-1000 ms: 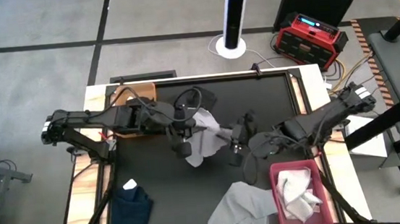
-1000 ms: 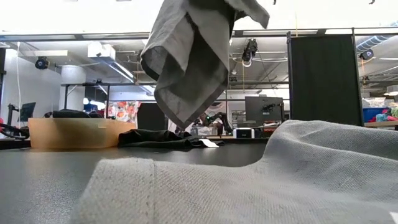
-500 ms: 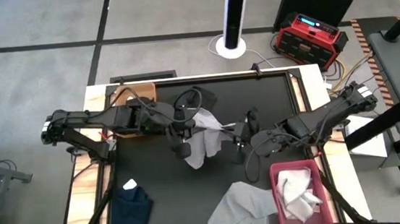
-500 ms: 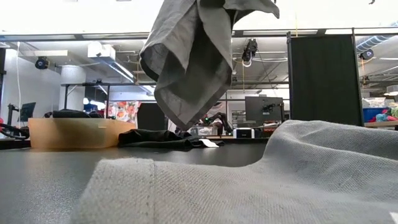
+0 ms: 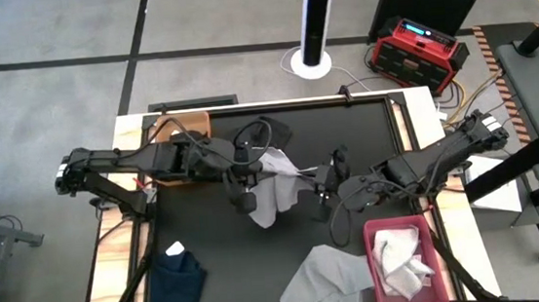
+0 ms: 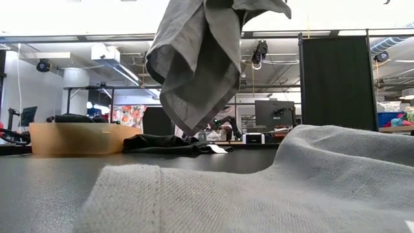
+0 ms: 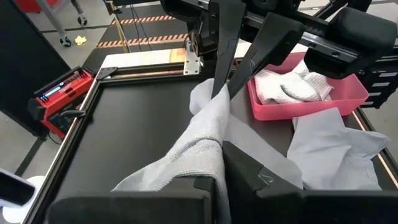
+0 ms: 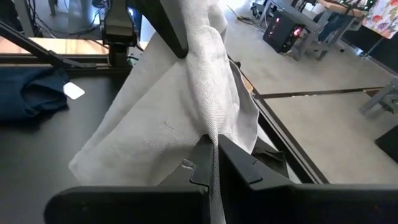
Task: Sort towels by color in basket
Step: Put the top gray towel into the pink bin
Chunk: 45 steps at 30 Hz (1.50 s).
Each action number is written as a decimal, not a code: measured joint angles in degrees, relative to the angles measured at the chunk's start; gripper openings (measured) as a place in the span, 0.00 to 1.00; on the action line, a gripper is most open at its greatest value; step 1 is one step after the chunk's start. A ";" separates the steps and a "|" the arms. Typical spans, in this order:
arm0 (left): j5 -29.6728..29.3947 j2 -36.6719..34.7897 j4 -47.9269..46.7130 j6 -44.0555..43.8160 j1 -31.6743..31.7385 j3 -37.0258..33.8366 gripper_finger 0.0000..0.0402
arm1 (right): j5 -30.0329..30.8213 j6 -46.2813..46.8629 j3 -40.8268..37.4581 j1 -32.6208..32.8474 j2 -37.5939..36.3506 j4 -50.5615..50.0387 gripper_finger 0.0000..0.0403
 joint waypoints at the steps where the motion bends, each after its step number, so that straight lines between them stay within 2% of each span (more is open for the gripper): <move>1: 0.00 -0.04 -0.34 0.00 0.00 0.00 0.01 | 0.00 0.01 0.00 0.00 0.00 -0.24 0.02; 14: -0.02 -0.40 -2.34 -0.47 0.00 0.00 0.01 | 0.00 0.66 0.00 0.00 -0.11 -1.00 0.02; 21: -0.02 -0.40 -2.96 -0.05 0.00 0.00 0.10 | 0.00 0.63 0.00 0.01 -0.11 -1.03 0.02; 24: -0.04 -0.40 -2.98 -0.04 0.00 0.00 0.12 | 0.00 0.61 0.00 0.00 -0.11 -1.03 0.02; 27: -0.07 -0.40 -3.38 -0.04 0.00 0.00 0.09 | 0.00 0.57 0.00 0.00 -0.11 -1.09 0.02; 30: -0.18 -0.40 -4.43 0.29 0.00 0.00 0.02 | 0.00 0.50 0.00 0.00 -0.11 -1.21 0.02; 33: -2.03 -0.40 -5.16 0.51 -0.09 0.00 0.00 | 0.00 0.65 0.00 0.02 -0.11 -1.99 0.02; 38: -2.80 -1.09 -6.22 1.57 -0.43 0.00 0.00 | -0.37 3.35 -0.02 0.04 -1.42 -8.37 0.02; 42: -2.67 -3.03 -7.19 1.56 -1.15 0.00 0.00 | -0.74 9.43 -0.04 0.04 -3.67 -18.44 0.02; 45: -2.67 -4.58 -6.78 1.51 -1.75 0.00 0.00 | -1.71 12.61 -0.04 0.13 -4.97 -21.65 0.02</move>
